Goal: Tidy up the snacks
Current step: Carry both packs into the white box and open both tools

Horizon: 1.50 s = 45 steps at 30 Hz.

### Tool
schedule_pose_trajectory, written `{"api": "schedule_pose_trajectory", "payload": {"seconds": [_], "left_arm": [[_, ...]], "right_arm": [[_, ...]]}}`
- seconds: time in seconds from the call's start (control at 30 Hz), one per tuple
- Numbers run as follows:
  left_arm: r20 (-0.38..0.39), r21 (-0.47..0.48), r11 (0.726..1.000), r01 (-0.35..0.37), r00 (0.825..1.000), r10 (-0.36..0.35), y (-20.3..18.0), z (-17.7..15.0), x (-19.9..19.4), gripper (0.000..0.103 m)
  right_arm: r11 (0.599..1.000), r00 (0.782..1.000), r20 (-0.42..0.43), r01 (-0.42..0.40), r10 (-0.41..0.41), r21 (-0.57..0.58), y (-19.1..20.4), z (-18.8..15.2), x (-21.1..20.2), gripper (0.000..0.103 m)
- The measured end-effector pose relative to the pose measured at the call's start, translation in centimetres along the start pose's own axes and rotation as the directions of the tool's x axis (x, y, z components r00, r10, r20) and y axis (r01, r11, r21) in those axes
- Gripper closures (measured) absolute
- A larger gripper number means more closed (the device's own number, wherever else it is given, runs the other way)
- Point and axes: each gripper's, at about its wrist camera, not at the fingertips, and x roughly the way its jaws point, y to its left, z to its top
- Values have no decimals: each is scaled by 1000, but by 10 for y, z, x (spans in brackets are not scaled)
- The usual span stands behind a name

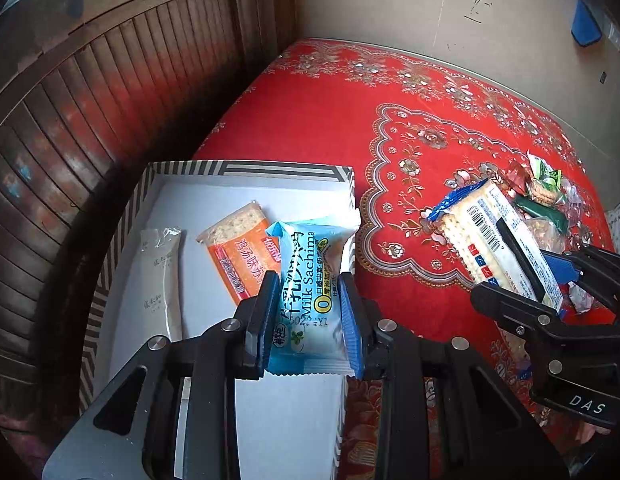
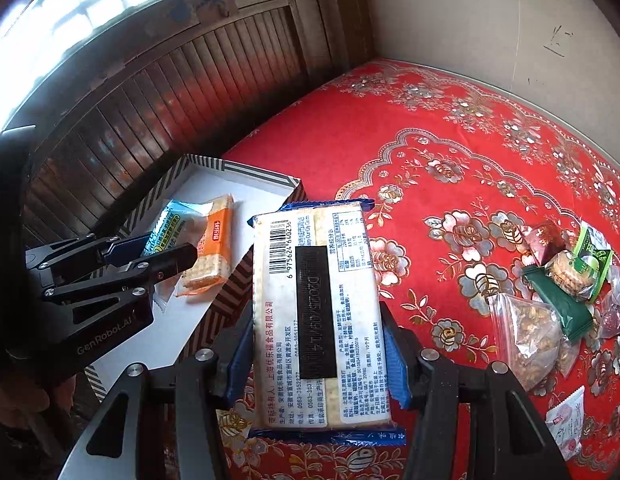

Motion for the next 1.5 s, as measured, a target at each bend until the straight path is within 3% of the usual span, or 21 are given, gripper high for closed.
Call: {"api": "schedule_pose_trajectory", "payload": {"seconds": [0.7, 1.03, 1.5], "left_arm": [[-46, -151, 985, -85, 996, 79, 95, -28, 1, 74], [-75, -174, 981, -89, 994, 77, 110, -39, 9, 74], [-97, -174, 980, -92, 992, 76, 109, -42, 23, 74]], "right_arm": [[989, 995, -60, -92, 85, -119, 82, 30, 49, 49], [985, 990, -102, -107, 94, -134, 103, 38, 82, 49], [987, 985, -142, -111, 95, -115, 104, 39, 103, 49]]}}
